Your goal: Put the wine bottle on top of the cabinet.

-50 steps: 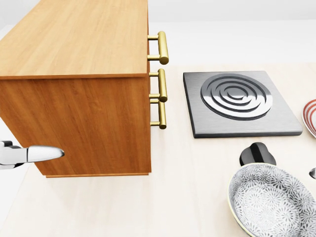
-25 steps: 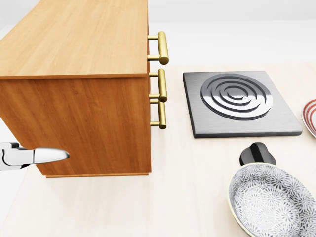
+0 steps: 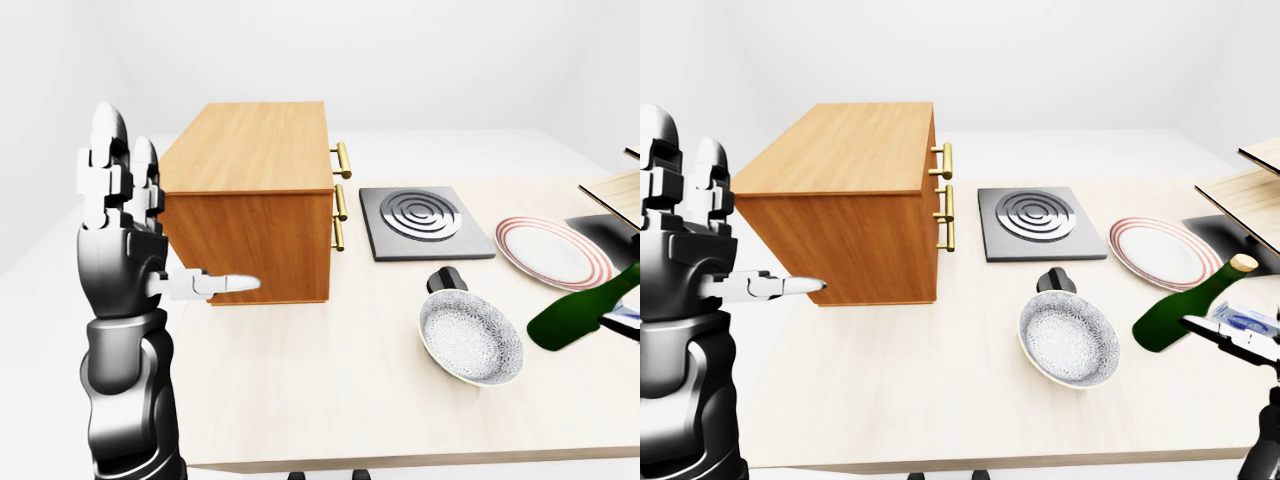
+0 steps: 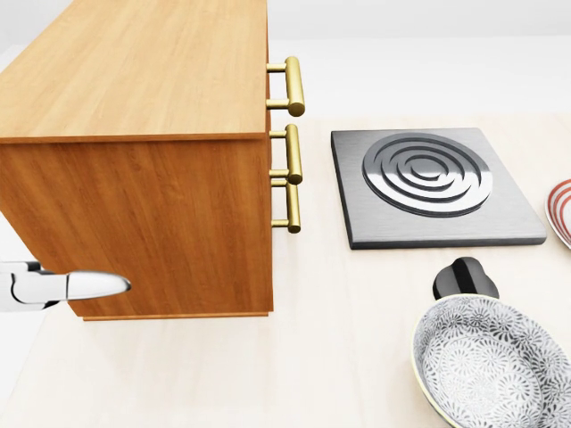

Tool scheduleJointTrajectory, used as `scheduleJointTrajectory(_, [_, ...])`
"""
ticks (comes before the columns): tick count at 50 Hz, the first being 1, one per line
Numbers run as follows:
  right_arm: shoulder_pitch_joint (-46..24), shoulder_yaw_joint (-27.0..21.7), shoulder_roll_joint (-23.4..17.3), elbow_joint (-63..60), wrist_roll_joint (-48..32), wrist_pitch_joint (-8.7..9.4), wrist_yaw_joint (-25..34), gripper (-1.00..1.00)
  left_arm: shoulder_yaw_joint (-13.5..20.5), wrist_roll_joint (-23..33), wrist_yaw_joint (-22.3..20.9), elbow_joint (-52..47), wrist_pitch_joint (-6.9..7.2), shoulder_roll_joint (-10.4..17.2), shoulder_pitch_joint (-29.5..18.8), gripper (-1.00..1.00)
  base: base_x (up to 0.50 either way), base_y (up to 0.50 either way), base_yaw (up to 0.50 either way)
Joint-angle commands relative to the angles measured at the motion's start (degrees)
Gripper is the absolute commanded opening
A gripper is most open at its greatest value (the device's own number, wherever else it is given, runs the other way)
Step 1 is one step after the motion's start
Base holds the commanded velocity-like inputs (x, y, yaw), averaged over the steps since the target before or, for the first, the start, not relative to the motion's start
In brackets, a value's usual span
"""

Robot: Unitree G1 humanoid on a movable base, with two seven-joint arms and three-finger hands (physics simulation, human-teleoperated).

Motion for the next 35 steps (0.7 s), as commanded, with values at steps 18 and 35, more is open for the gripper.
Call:
scheduleJointTrajectory(18, [-5.4, 9.5, -9.3, 28.6, 4.8, -7.44, -4.3, 1.00, -0.4, 0.2, -0.5, -0.5, 0.00, -0.4, 0.6, 1.00, 0.00, 0.00, 0.00])
scheduleJointTrajectory(35, [-10.3, 16.6, -14.4, 46.5, 8.8, -9.86, -5.3, 1.00, -0.3, 0.2, -1.0, -0.8, 0.00, -0.5, 1.2, 1.00, 0.00, 0.00, 0.00])
